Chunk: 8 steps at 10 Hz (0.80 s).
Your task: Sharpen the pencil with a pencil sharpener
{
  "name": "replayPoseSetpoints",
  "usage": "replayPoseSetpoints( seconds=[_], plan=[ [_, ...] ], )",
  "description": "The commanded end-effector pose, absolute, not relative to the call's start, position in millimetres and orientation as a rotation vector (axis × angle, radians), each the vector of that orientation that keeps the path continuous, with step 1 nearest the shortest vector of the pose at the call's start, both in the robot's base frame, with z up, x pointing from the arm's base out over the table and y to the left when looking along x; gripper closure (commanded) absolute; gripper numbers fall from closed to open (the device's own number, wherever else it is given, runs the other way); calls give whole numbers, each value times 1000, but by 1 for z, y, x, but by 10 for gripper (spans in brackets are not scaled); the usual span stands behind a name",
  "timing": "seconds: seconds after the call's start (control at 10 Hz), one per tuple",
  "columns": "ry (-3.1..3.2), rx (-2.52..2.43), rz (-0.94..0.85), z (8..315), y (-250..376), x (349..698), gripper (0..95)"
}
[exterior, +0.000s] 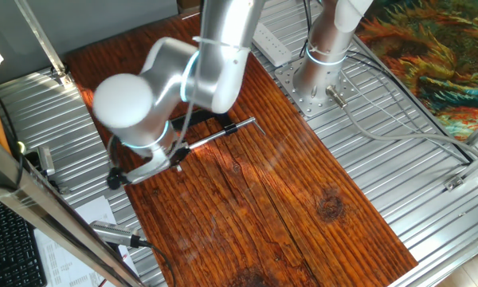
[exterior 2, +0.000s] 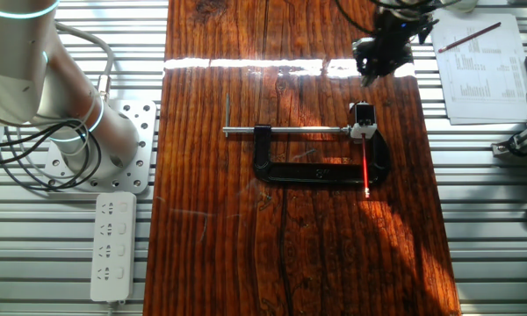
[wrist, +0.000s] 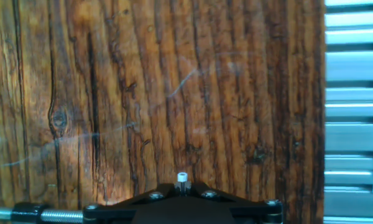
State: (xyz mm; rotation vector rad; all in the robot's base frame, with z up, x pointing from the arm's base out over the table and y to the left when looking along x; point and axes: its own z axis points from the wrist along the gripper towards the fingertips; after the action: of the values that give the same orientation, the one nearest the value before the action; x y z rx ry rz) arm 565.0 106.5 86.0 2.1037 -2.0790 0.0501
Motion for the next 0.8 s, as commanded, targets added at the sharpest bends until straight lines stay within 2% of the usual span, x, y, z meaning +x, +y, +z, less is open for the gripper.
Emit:
replayPoseSetpoints(
  seconds=[0.1, 0.8],
  plan=[
    [-2137, 2086, 80, 82, 107, 564, 950],
    [-2189, 2055, 95, 71, 108, 566, 950]
  ],
)
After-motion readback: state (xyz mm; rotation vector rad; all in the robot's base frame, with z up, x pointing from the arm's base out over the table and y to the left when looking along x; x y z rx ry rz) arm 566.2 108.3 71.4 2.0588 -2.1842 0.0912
